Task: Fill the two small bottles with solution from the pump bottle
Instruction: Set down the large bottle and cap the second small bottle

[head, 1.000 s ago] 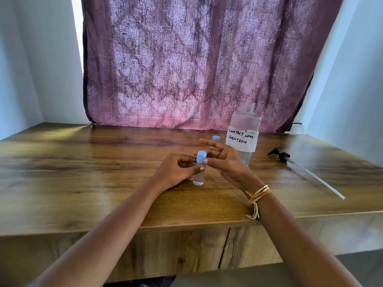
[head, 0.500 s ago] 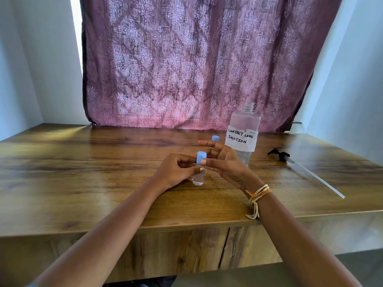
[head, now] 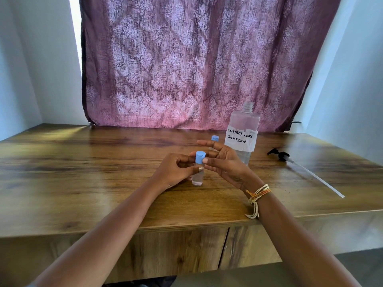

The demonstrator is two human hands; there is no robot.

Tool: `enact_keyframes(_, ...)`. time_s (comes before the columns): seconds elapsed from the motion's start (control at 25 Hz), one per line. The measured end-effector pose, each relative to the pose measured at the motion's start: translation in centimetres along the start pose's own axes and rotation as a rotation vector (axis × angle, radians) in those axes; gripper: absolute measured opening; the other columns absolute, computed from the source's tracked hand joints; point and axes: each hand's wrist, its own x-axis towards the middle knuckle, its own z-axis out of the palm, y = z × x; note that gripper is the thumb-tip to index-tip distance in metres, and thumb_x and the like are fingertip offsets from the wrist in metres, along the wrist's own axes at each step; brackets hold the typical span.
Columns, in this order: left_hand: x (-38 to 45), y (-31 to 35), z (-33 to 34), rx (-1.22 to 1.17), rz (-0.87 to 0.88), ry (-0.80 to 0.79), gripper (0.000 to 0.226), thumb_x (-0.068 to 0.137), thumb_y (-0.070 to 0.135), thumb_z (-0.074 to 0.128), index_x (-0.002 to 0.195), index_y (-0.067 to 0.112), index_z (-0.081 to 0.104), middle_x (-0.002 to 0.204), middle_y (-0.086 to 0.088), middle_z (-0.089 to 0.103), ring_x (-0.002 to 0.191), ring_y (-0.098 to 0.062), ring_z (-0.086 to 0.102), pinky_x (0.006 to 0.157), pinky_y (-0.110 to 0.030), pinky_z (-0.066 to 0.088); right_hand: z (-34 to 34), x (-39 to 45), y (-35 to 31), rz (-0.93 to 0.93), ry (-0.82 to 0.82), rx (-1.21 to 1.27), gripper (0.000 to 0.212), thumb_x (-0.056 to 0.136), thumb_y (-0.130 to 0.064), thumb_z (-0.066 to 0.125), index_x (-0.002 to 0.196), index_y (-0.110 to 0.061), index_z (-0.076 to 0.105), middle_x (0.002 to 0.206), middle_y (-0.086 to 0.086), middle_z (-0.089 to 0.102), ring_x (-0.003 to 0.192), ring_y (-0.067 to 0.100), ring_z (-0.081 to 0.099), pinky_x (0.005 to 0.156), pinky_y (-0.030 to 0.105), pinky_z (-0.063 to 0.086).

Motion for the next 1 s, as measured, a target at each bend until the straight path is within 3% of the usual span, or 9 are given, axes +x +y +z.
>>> enact_keyframes(0.08,0.1,-0.1,-0.02,0.016,-0.006,0.002,0.017,0.081,0.021,0.075,0.094,0.032,0.076,0.103,-0.004,0.077,0.09,-0.027,0.074,0.085,-0.052,0.058,0.04,-0.03,-0.02,0.001,0.007,-0.002,0.049,0.085,0.004,0.062,0.13,-0.011,0.052,0.115,0.013,0.07,0.105,0.021,0.068,0.085,0.027,0.055)
enact_keyframes(0.28,0.19,-0.25,-0.04,0.063,-0.002,0.001,0.021,0.082,0.022,0.075,0.102,0.019,0.077,0.099,-0.005,0.077,0.087,-0.025,0.075,0.083,-0.05,0.059,0.11,0.01,0.15,-0.009,-0.021,-0.064,0.047,0.088,0.004,0.06,0.133,-0.006,0.05,0.125,0.018,0.064,0.121,0.028,0.06,0.101,0.032,0.05)
enact_keyframes(0.48,0.21,-0.34,0.04,0.075,-0.008,0.011,0.019,0.082,0.021,0.075,0.1,0.022,0.077,0.098,-0.002,0.078,0.089,-0.016,0.074,0.087,-0.048,0.058,0.36,0.01,0.17,-0.052,0.123,-0.248,0.036,0.085,0.004,0.065,0.12,0.001,0.06,0.114,0.019,0.069,0.108,0.021,0.068,0.093,0.026,0.053)
enact_keyframes(0.76,0.44,-0.82,-0.01,0.033,-0.023,0.02,0.018,0.08,0.02,0.077,0.096,0.03,0.077,0.099,-0.003,0.078,0.091,-0.019,0.075,0.087,-0.05,0.058,0.55,0.14,0.35,-0.101,0.229,-0.297,0.03,0.078,0.005,0.072,0.107,-0.003,0.068,0.102,0.018,0.072,0.09,0.01,0.071,0.081,0.019,0.055)
enact_keyframes(1.0,0.22,-0.55,0.08,0.078,0.004,0.037,0.028,0.075,0.028,0.08,0.103,0.025,0.076,0.102,0.0,0.077,0.092,-0.013,0.073,0.086,-0.047,0.059,0.49,-0.08,0.46,-0.096,0.194,-0.246,0.033,0.082,0.003,0.07,0.115,0.002,0.065,0.11,0.017,0.071,0.102,0.017,0.069,0.086,0.024,0.054)
